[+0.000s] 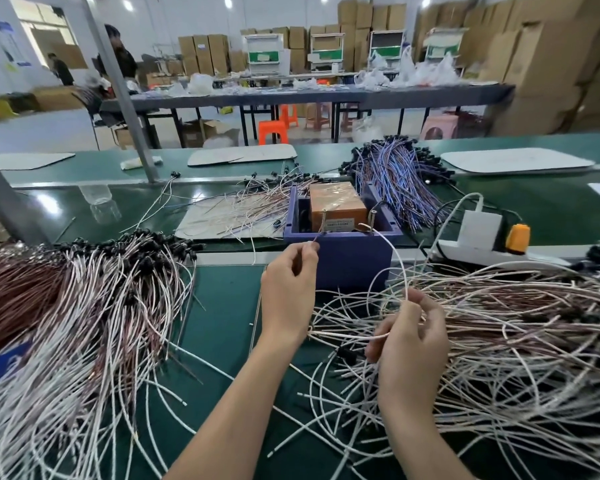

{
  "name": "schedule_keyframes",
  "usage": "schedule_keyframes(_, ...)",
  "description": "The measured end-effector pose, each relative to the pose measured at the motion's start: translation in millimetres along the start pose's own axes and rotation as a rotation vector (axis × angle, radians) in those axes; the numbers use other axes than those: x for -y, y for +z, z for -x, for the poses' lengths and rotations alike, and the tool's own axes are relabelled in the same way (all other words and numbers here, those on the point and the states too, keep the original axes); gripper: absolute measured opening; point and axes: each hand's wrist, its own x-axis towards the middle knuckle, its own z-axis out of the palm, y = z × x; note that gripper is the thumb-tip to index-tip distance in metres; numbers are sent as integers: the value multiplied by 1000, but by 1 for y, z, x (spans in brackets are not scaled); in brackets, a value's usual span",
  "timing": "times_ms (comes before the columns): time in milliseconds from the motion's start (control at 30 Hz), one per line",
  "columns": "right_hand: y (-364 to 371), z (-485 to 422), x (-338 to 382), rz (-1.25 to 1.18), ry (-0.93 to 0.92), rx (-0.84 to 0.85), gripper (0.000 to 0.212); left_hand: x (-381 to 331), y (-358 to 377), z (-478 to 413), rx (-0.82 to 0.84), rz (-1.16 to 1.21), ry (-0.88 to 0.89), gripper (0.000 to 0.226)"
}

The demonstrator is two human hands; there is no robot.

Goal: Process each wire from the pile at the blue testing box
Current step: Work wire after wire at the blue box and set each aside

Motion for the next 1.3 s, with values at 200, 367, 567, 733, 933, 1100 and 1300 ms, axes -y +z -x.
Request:
schedule_keyframes(200, 4, 11, -5, 56, 37, 56, 19, 0, -1, -2, 10, -19, -11, 26)
schedule_keyframes(367, 11, 24, -7, 91, 20, 118, 27, 2, -1, -1, 26, -29, 6, 24)
schedule_keyframes(567, 14, 28, -7, 119, 30, 129, 35, 1, -2, 0, 30, -51, 7, 23)
schedule_keyframes(733, 15, 29, -9, 159, 3, 150, 34, 2, -1, 0, 25, -61, 1, 21)
schedule_keyframes(933, 15, 31, -8, 182, -12, 178, 33, 5, -2, 0, 26, -62, 8, 21)
schedule_keyframes(1100, 16, 33, -9, 204, -24, 192, 31, 6, -1, 0, 34, -45, 6, 22)
schedule_keyframes(1300, 15, 32, -6, 184, -3, 190, 34, 7, -1, -1, 41, -45, 13, 24)
